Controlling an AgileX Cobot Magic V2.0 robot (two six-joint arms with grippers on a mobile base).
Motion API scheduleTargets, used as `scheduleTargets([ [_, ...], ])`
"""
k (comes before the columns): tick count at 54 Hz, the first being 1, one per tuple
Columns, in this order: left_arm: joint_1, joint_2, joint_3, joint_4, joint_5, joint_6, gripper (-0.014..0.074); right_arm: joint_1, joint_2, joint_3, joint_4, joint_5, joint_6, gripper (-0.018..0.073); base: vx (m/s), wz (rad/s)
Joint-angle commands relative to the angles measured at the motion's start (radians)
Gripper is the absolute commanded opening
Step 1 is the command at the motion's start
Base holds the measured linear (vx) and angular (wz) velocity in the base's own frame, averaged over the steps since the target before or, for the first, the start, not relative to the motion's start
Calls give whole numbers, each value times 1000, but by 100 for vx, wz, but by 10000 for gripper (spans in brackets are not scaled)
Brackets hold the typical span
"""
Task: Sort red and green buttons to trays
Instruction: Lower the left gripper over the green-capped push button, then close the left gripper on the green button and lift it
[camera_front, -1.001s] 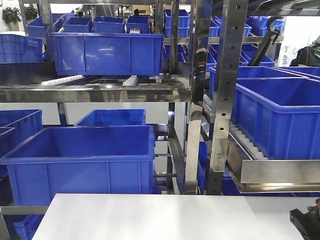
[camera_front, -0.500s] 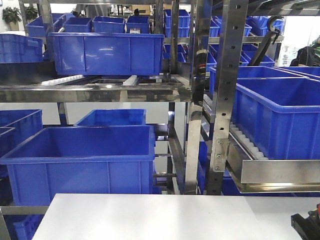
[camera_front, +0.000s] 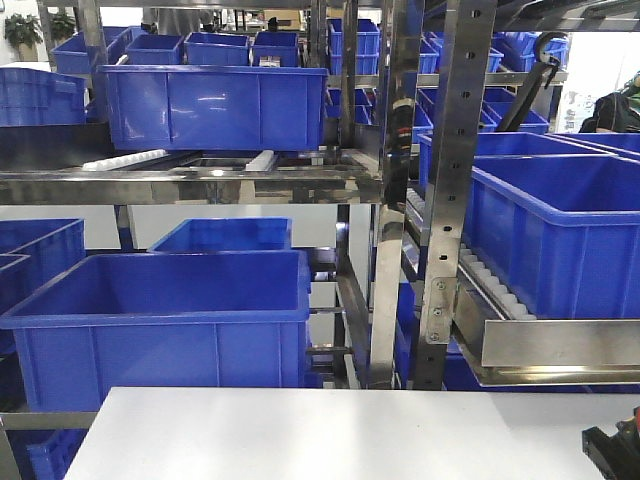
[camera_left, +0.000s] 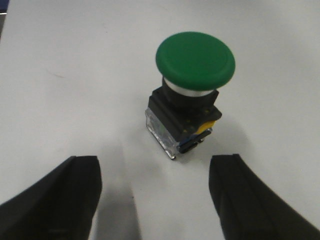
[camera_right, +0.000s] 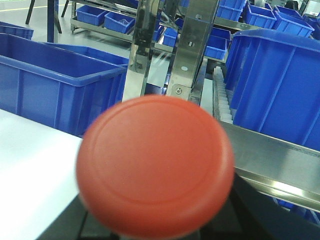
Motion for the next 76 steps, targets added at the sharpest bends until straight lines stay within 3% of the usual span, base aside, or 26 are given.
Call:
scheduleTargets([
  [1,-4,-8,-30,27,-239,24,578,-3,-1,-30,11,-72,0,-9,0,0],
  [26,-4,77,-213,89,-129,40,578,-3,-1,-30,11,-73,0,-9,0,0],
  [32,-4,77,-236,129,-126,37,536,-3,-1,-30,11,-73,0,-9,0,0],
  [38,-4,77,-234,138,-105,10,387,-3,-1,-30,11,-73,0,-9,0,0],
  [49,-4,77,-234,138,-27,6,-10,-3,-1,-30,12,-74,0,-9,0,0],
  [63,-4,5,-234,138,53,-92,-3,-3,-1,-30,12,-76,0,-9,0,0],
  [76,-3,-265,-254,139,379,-149,1,-3,-1,-30,12,-67,0,-9,0,0],
])
